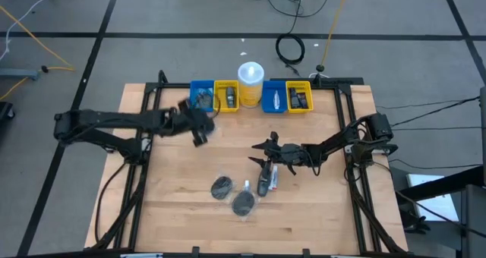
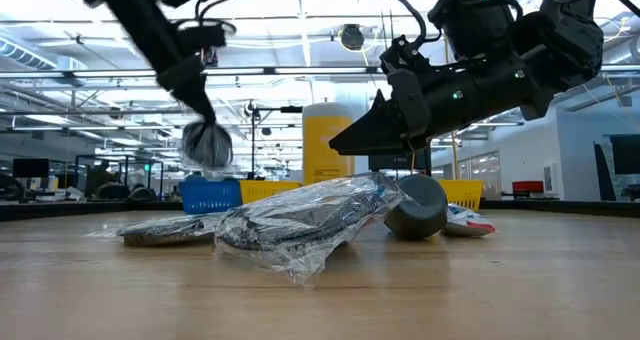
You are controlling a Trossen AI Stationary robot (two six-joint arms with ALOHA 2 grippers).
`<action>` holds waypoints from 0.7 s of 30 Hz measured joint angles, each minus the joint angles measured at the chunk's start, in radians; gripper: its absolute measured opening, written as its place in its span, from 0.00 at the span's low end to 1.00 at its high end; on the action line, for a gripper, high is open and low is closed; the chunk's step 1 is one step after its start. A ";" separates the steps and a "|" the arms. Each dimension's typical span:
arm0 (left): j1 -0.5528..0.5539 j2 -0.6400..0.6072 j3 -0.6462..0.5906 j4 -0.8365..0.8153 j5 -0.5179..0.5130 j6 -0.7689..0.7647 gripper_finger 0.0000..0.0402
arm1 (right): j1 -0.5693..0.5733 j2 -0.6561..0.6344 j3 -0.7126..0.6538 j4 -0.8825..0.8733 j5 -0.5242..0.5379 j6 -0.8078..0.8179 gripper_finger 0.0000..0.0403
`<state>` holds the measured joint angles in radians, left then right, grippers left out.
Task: Pick & Place Travel size toiletries
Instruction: Put the black hairbrush into the left blue bin
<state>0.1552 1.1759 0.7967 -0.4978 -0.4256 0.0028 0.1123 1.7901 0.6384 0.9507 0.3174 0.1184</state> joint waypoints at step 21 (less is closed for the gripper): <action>0.562 0.178 0.129 0.187 0.256 0.853 0.01 | 0.000 0.000 0.000 -0.001 -0.001 0.012 0.52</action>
<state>0.7177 1.3543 0.9253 -0.3103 -0.1692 0.8557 0.1126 1.7901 0.6384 0.9497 0.3168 0.1303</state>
